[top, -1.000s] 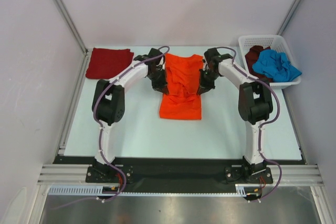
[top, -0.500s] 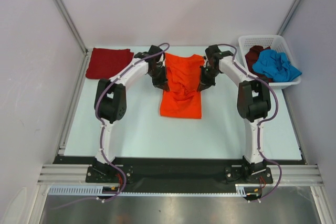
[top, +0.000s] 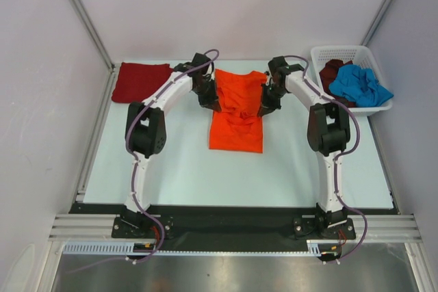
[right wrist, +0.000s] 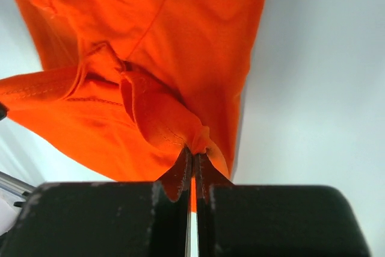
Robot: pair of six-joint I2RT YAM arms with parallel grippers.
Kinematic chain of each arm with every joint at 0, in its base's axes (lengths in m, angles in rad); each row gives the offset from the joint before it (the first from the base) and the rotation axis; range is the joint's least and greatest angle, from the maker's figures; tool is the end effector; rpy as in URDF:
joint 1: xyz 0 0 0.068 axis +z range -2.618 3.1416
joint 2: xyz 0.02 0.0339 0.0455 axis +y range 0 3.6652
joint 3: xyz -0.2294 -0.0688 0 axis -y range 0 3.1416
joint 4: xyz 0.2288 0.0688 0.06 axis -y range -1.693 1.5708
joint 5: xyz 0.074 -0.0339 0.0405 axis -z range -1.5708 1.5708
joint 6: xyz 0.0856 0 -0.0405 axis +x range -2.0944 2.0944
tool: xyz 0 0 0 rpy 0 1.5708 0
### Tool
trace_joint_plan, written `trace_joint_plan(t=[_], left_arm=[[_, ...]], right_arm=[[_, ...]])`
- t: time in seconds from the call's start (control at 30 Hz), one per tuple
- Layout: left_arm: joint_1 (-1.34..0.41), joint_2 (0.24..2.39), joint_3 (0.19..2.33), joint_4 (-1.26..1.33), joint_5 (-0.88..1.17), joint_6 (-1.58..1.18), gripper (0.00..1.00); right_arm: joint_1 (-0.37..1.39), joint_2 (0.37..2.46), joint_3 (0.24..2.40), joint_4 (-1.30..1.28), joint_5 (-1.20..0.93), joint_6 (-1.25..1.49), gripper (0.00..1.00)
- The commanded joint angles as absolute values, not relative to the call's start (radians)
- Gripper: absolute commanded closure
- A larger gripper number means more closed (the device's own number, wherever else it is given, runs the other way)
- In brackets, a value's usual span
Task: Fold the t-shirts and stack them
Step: Fold the tshirt
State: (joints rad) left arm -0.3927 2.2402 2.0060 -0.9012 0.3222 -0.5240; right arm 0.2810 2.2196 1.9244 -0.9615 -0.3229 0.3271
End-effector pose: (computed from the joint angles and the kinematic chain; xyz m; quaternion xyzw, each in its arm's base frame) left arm 0.4186 -0.2027 0.1579 -0.0287 0.9640 -0.2348 0.1219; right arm 0.4180 0.1489 0.1395 -0.0027 0.9752 0.1977 0.0998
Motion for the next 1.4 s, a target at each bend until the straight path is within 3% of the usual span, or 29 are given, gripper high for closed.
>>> trace_joint_plan(t=[0.0, 0.23, 0.37, 0.47, 0.67, 0.8, 0.93, 1.07, 1.17, 1.27, 1.37], left_arm=[[-0.383, 2.287, 2.065, -0.903, 0.338, -0.538, 1.00], [-0.377, 2.336, 2.091, -0.917, 0.324, -0.537, 0.91], [-0.365, 2.355, 2.135, -0.920, 0.319, -0.540, 0.87], [-0.361, 2.346, 2.163, -0.914, 0.301, -0.541, 0.68], [-0.350, 2.257, 2.207, -0.914, 0.238, -0.526, 0.49], [-0.345, 2.182, 2.172, -0.928, 0.158, -0.482, 0.42], [-0.348, 2.074, 2.091, -0.943, 0.095, -0.448, 0.44], [-0.373, 1.969, 1.888, -0.914, 0.098, -0.420, 0.64], [-0.399, 1.872, 1.720, -0.835, 0.149, -0.434, 0.71], [-0.420, 1.800, 1.580, -0.789, 0.160, -0.440, 0.71], [-0.434, 1.709, 1.468, -0.756, 0.166, -0.449, 0.71]], right_arm=[[0.267, 2.243, 1.960, -0.969, -0.328, 0.307, 1.00], [0.256, 2.284, 1.990, -0.971, -0.341, 0.296, 0.98], [0.253, 2.327, 2.057, -0.983, -0.347, 0.302, 0.87], [0.249, 2.362, 2.141, -1.015, -0.331, 0.304, 0.77], [0.238, 2.367, 2.269, -1.097, -0.263, 0.296, 0.53], [0.241, 2.303, 2.240, -1.127, -0.177, 0.275, 0.47], [0.276, 2.206, 2.137, -1.126, -0.106, 0.250, 0.48], [0.360, 2.128, 2.013, -1.091, -0.103, 0.248, 0.53], [0.413, 2.082, 1.950, -1.059, -0.086, 0.296, 0.59], [0.440, 2.056, 1.888, -1.011, -0.106, 0.357, 0.66], [0.474, 2.088, 1.891, -0.965, -0.107, 0.409, 0.66]])
